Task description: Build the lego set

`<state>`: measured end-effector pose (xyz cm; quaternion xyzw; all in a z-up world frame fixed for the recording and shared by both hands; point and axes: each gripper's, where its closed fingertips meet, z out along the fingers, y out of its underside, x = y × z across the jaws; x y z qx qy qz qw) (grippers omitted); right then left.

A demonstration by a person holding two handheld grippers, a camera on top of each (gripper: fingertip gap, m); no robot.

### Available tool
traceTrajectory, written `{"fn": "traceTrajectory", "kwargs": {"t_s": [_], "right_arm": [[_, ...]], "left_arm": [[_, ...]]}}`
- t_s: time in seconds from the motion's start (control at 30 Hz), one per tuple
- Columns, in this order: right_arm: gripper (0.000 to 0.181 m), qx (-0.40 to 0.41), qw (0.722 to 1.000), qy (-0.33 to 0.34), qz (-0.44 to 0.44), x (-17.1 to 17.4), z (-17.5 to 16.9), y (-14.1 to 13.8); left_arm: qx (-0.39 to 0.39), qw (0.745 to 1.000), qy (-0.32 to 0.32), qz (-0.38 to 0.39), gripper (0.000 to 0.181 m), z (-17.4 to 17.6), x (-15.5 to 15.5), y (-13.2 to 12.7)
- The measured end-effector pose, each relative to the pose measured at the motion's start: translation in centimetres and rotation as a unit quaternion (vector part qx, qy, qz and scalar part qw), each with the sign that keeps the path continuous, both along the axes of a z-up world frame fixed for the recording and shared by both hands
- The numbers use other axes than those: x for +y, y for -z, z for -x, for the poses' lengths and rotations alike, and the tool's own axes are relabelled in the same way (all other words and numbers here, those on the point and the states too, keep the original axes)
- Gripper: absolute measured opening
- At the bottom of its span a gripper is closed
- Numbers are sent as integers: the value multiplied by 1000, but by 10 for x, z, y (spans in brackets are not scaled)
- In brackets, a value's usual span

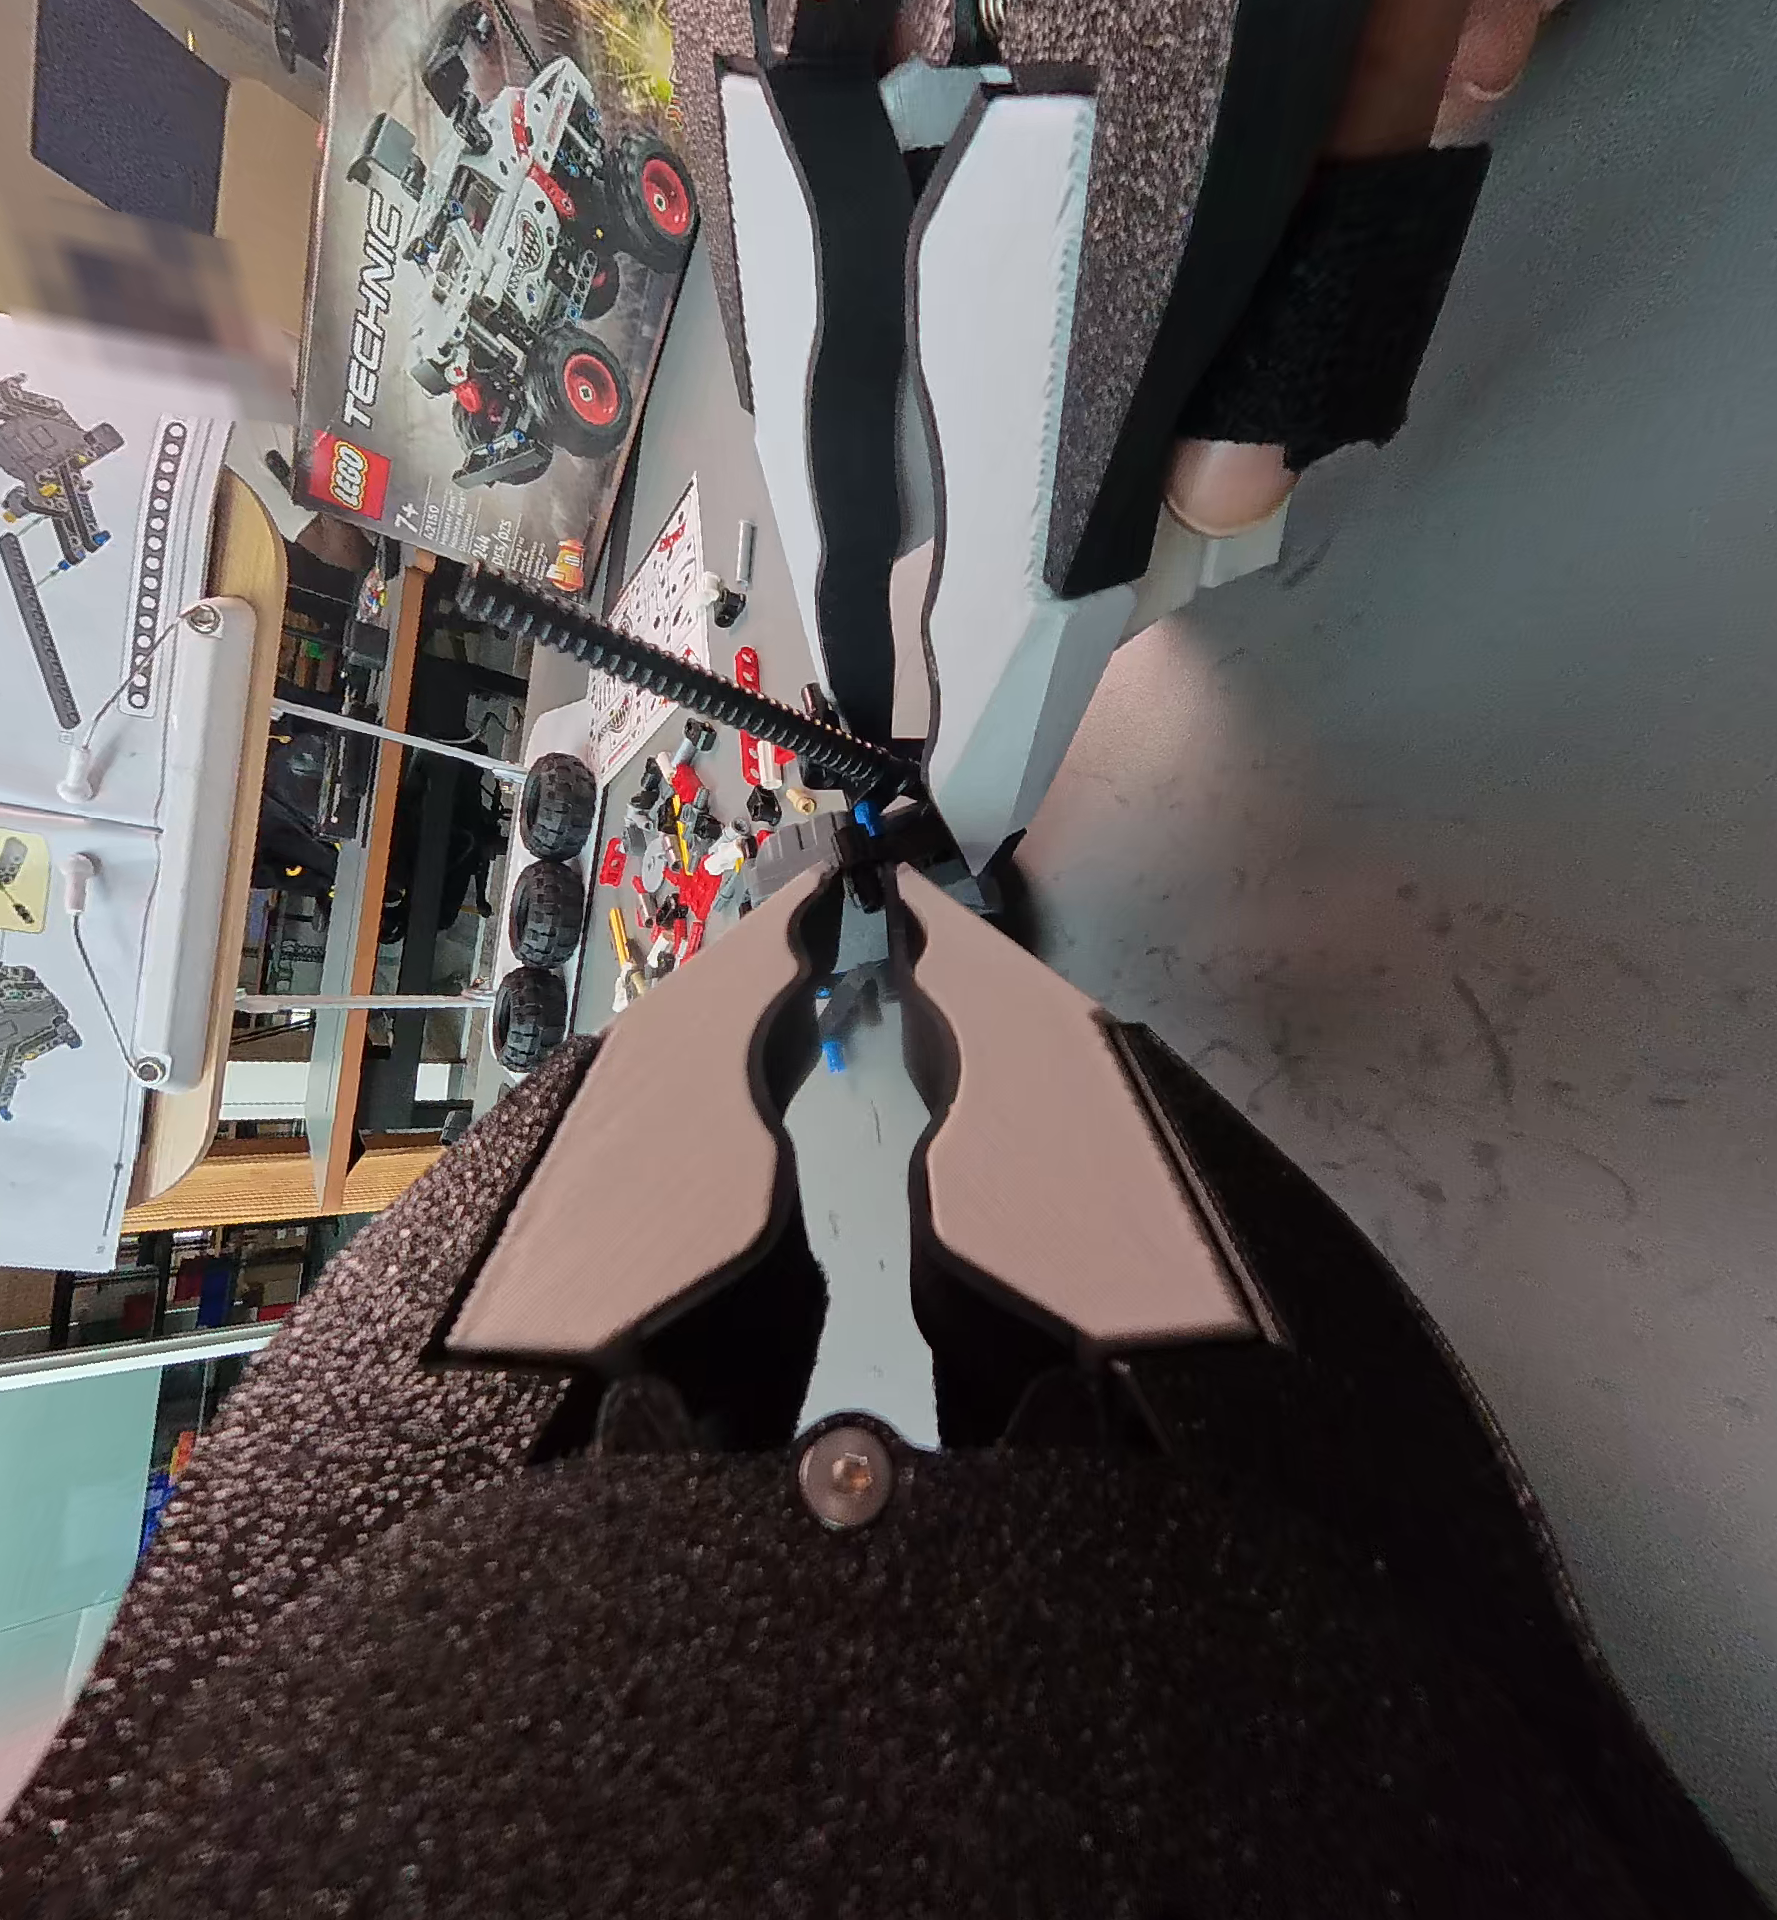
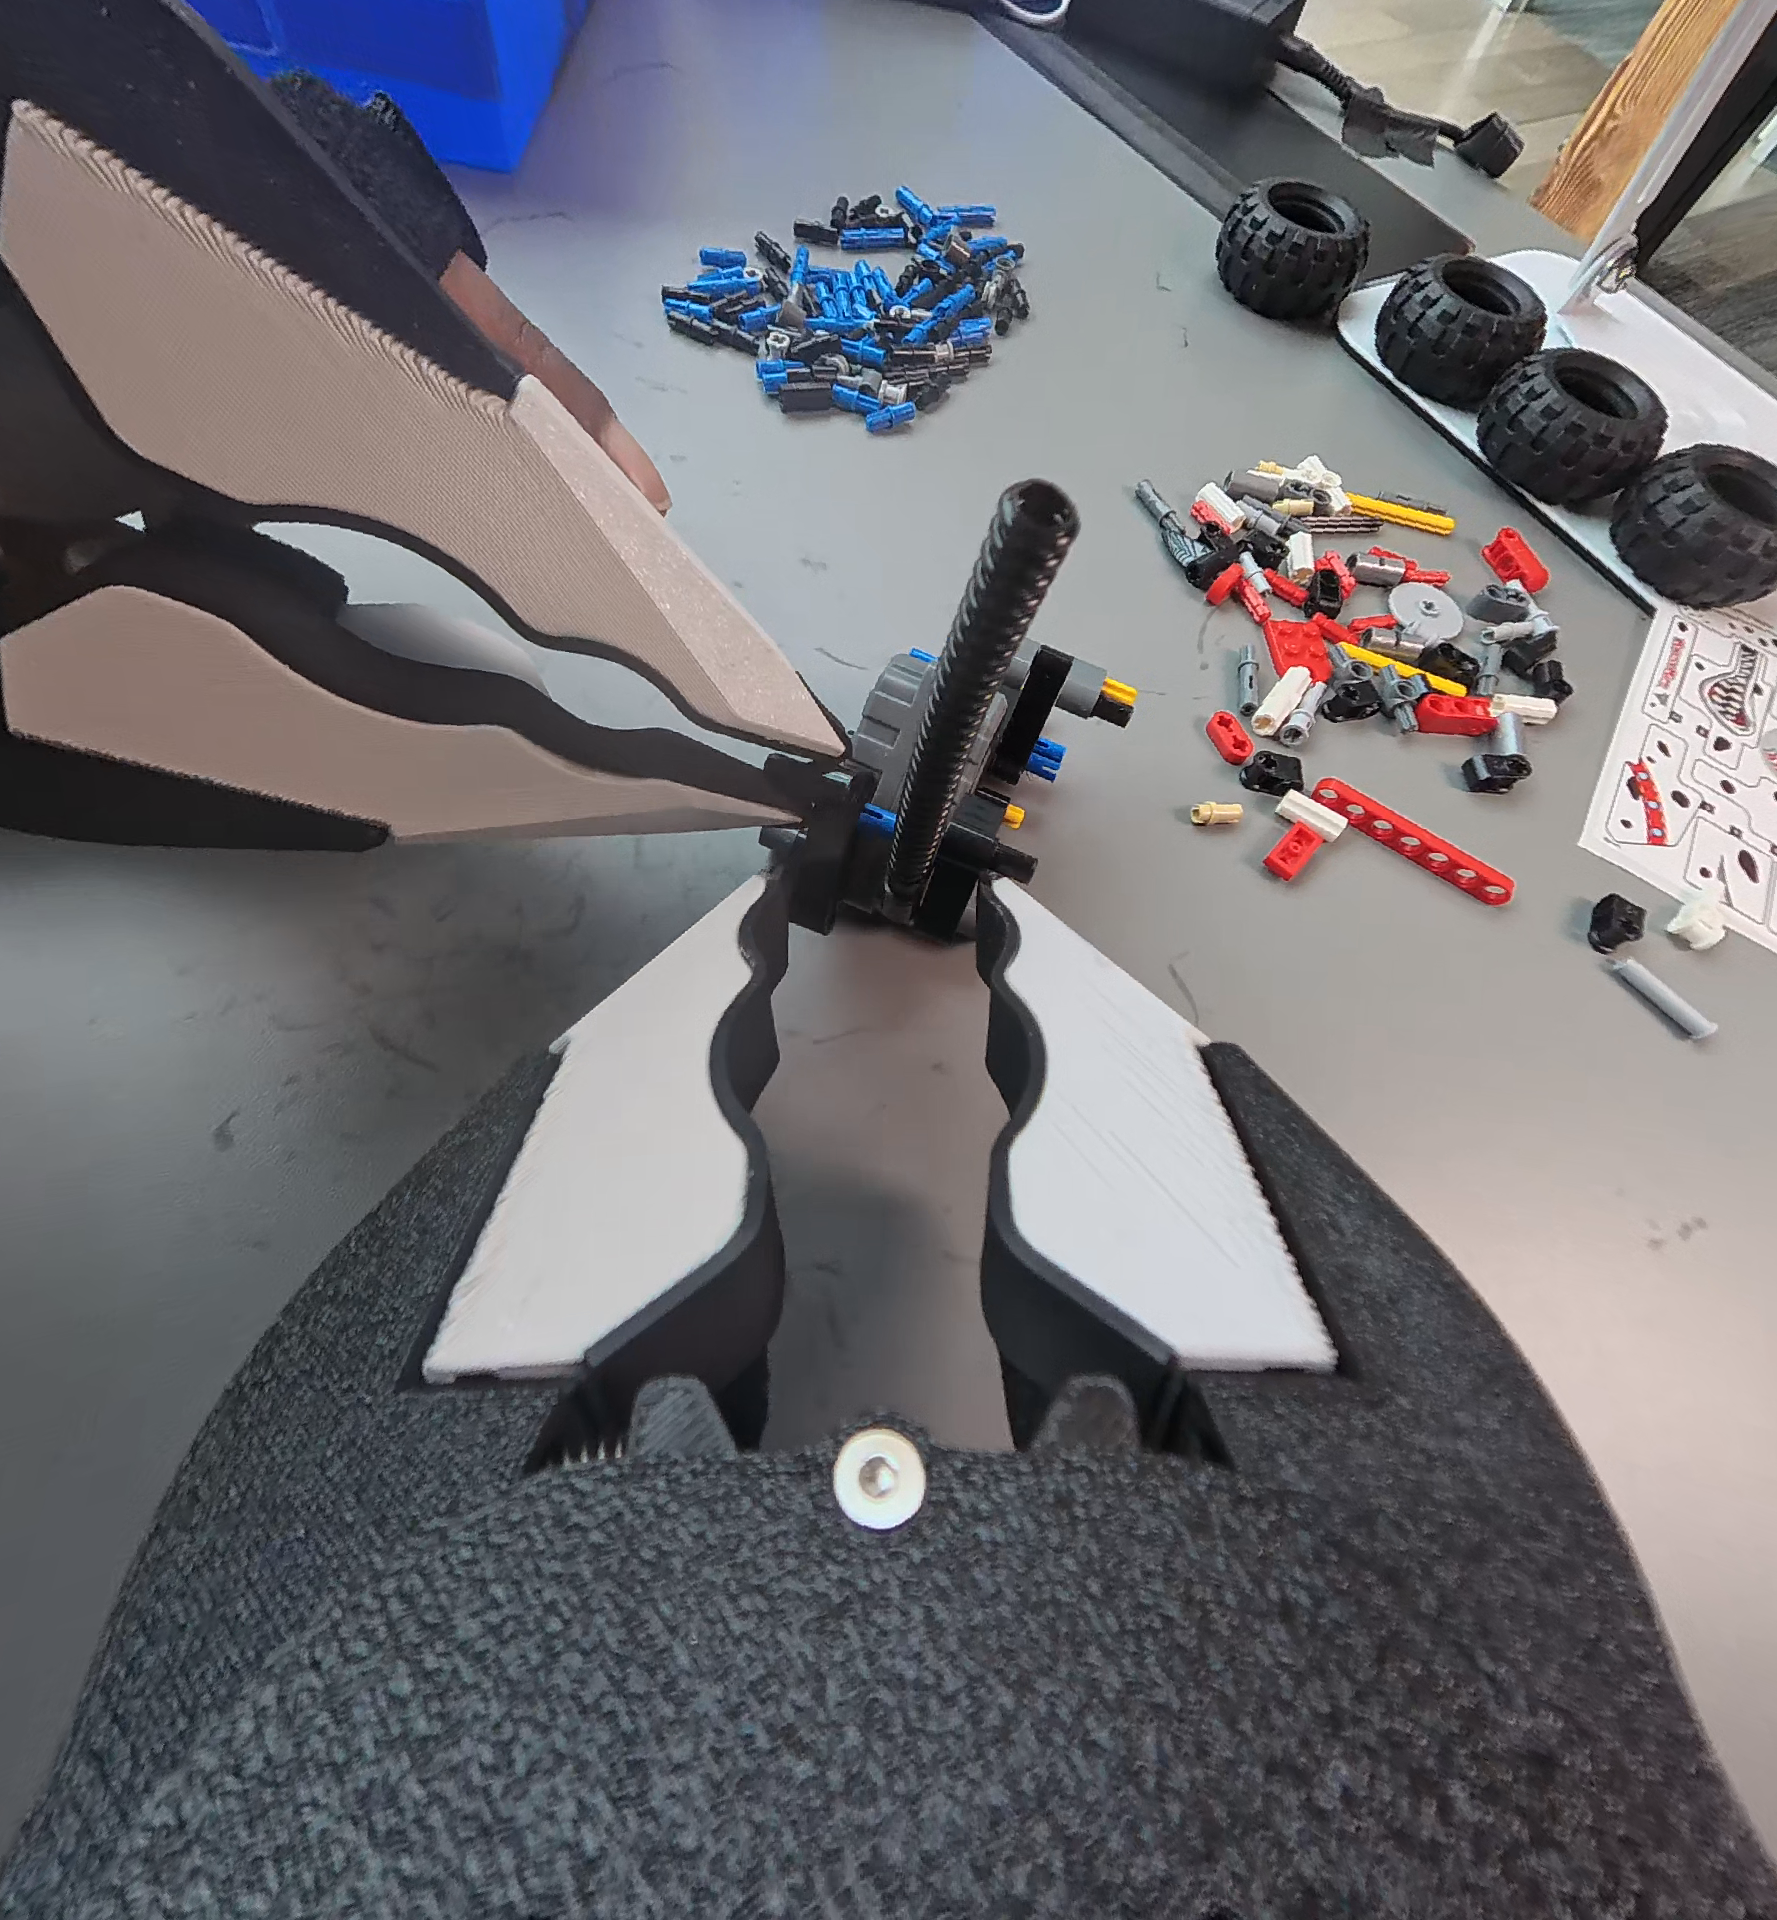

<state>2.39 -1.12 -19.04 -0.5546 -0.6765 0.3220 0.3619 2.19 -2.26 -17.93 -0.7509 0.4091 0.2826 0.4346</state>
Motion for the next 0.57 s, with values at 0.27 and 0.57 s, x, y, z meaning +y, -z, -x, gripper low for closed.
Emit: {"fn": "traceTrajectory", "kwargs": {"t_s": [0.27, 0.57], "right_arm": [[35, 0, 1000, 1, 5, 0, 0, 0], [35, -2, 1000, -9, 16, -3, 1, 0]], "left_arm": [[2, 1000, 0, 0, 9, 2, 1, 0], [-15, 1000, 10, 3, 8, 7, -3, -2]]}}
